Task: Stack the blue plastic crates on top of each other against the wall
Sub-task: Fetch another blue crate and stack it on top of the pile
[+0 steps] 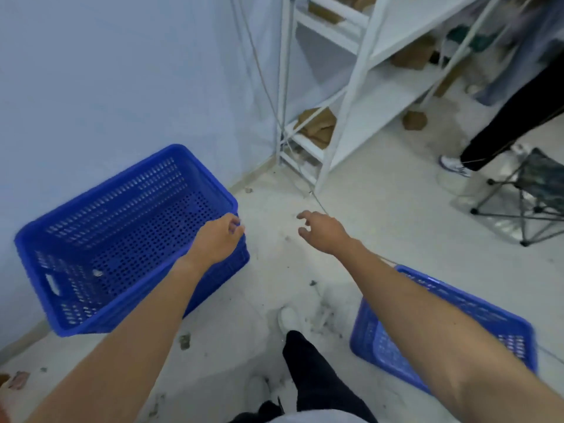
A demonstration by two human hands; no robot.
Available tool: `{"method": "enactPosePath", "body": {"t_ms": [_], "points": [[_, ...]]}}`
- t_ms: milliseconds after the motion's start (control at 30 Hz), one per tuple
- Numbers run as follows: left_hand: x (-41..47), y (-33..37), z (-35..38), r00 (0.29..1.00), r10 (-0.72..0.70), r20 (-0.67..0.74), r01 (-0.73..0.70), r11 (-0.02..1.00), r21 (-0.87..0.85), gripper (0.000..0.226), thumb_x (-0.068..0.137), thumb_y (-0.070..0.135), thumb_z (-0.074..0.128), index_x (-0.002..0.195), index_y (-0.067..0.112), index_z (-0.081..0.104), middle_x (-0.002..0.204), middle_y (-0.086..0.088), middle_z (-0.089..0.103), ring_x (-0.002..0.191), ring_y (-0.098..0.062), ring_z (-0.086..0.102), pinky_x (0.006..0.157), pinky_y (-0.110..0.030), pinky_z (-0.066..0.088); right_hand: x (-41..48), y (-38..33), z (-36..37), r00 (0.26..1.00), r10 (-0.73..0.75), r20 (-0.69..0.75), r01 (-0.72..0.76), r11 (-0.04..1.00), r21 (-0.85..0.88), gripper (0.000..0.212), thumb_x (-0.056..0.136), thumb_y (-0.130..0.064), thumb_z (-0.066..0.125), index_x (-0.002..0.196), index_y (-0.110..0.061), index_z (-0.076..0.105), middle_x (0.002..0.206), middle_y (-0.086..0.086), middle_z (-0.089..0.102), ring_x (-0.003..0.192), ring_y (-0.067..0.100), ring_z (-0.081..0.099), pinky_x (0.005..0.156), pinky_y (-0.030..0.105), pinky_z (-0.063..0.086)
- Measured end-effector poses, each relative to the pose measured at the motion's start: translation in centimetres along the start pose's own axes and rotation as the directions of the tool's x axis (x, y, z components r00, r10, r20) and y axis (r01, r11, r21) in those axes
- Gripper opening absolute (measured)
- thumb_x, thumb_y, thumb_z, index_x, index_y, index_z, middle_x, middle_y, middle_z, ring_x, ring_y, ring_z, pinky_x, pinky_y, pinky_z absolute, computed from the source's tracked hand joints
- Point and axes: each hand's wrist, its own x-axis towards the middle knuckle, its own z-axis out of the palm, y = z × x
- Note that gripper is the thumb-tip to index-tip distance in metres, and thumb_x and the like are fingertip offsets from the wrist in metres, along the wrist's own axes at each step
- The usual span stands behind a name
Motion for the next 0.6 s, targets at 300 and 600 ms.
{"method": "enactPosePath", "body": {"t_ms": [300, 600], "points": [[-3.1, 12.5, 9.7, 0.951, 0.21, 0.227, -0.2, 0.978, -0.066, 0.028, 0.095, 0.036, 0.053, 0.114, 0.019, 0.065, 0.089, 0.003, 0.069, 0.102, -0.028, 0.064, 0.092, -0.038, 0.051, -16.6, 13.2, -0.4, 0.913, 0.397, -0.091, -0.385, 0.914, 0.129, 0.049, 0.091, -0.031, 0.053, 0.139, -0.023, 0.047, 0.132, 0.01, 0.058, 0.117, 0.031, 0.057, 0.096, 0.039, 0.045], [-10.0, 23.5, 25.4, 0.838, 0.226, 0.496, -0.162, 0.972, -0.168, 0.022, 0.091, 0.032, 0.051, 0.103, 0.023, 0.067, 0.1, -0.004, 0.074, 0.096, -0.024, 0.069, 0.085, -0.04, 0.058, -29.9, 28.3, 0.6, 0.793, 0.604, -0.083, -0.584, 0.791, 0.181, 0.047, 0.094, -0.03, 0.053, 0.139, -0.019, 0.046, 0.136, 0.015, 0.053, 0.12, 0.034, 0.056, 0.097, 0.042, 0.046]]}}
